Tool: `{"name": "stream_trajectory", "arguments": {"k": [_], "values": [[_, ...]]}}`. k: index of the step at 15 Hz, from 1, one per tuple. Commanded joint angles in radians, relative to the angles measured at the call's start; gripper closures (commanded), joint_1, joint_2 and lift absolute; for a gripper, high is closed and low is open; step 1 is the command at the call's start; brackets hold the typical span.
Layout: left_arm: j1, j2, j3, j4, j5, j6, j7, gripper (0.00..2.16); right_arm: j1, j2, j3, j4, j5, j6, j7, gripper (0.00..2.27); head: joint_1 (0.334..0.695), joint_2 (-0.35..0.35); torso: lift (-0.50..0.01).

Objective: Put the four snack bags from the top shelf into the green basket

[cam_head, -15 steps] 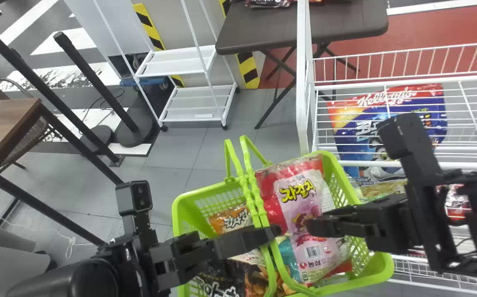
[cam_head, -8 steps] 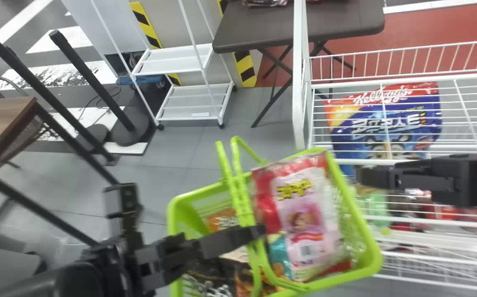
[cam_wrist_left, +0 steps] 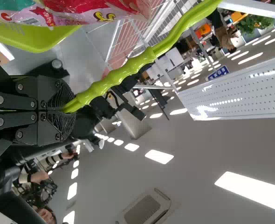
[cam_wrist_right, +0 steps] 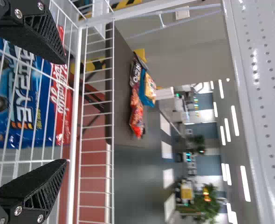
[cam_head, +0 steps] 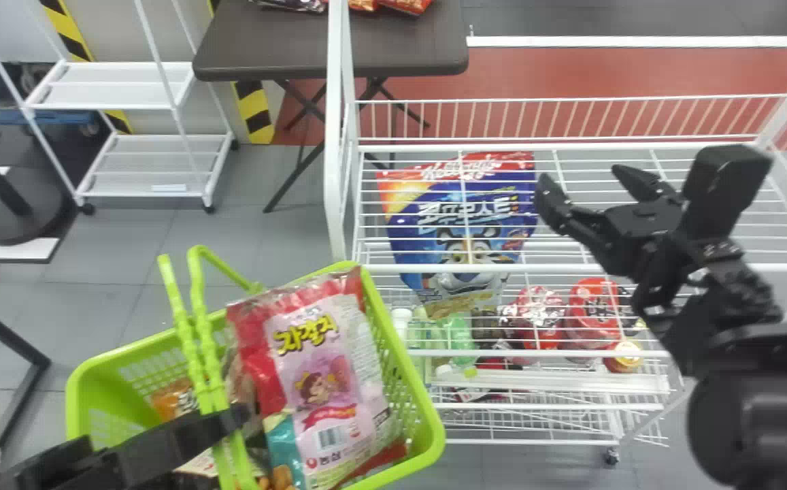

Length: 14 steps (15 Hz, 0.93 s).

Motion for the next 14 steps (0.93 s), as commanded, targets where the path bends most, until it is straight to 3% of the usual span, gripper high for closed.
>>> {"name": "stream_trajectory", "arguments": {"k": [1,4,14], "values": [[0.02,0.0,0.011,-0.005,0.012,-0.006,-0.011,2.15,0.034,0.001,0.002,0.026,0.015,-0.05,-0.005,0.06,0.695,0.007,-0.003],[0.029,0.0,0.005,-0.013,0.018,-0.009,-0.011,2.15,0.089,0.002,0.017,0.024,0.035,-0.099,-0.062,0.07,0.695,0.006,-0.003],[0.049,0.017,0.005,-0.031,0.04,-0.009,-0.011,2.15,0.252,0.004,0.044,-0.032,0.023,-0.246,-0.134,0.09,0.695,-0.011,-0.003]]}}
